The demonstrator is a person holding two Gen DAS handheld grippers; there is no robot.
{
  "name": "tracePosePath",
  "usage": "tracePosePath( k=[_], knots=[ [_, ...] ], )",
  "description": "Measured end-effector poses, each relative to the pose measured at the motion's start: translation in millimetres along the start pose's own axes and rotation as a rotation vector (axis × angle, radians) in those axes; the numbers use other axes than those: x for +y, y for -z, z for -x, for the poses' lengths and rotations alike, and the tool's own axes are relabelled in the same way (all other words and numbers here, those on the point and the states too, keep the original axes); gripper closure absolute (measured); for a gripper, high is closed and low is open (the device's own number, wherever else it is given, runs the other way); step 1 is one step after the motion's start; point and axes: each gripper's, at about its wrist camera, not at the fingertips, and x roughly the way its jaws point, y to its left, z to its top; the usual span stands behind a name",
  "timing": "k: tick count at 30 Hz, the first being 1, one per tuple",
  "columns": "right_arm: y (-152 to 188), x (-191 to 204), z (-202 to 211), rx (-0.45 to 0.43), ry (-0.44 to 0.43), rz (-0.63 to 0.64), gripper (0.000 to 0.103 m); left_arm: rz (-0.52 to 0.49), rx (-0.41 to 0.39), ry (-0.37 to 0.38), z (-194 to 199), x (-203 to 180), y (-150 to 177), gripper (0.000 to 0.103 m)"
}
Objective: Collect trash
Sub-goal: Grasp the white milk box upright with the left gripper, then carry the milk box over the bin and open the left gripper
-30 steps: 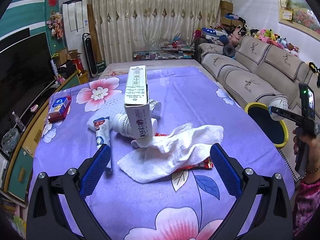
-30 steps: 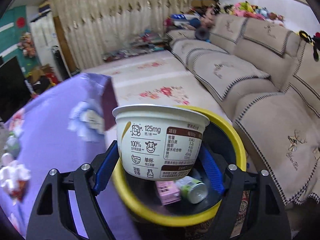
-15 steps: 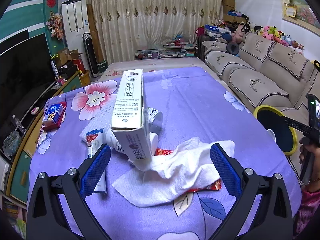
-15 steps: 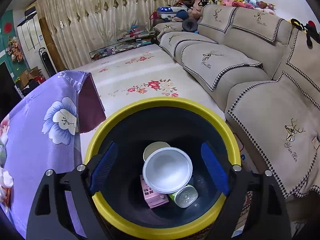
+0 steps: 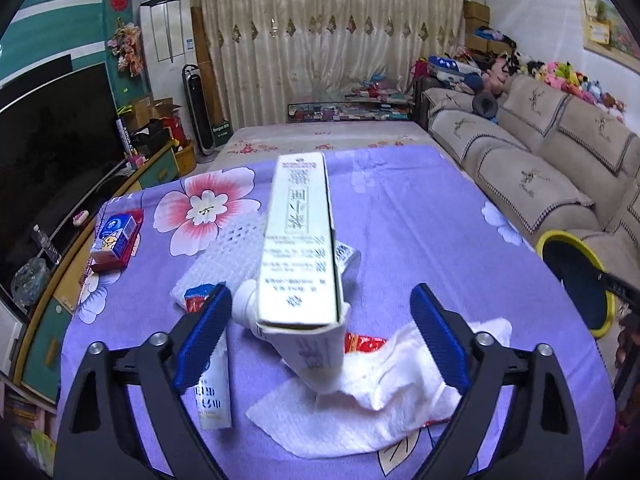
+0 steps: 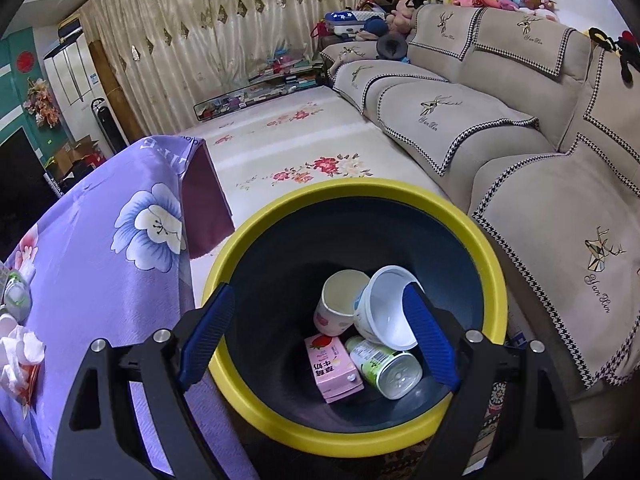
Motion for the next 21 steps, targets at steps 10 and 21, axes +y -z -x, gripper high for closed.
tracePosePath(
  k=[10,21],
  knots=[
    [3,0,3,0.005,-0.018,-0.007,0.022,0.012,-0.031,-0.021,-2,8,-7,0.047],
    [2,-5,30,-0.038,-0.041,-0.024,0.022,0.021,-0.075,0.029,26,7,-8,0.073]
  ],
)
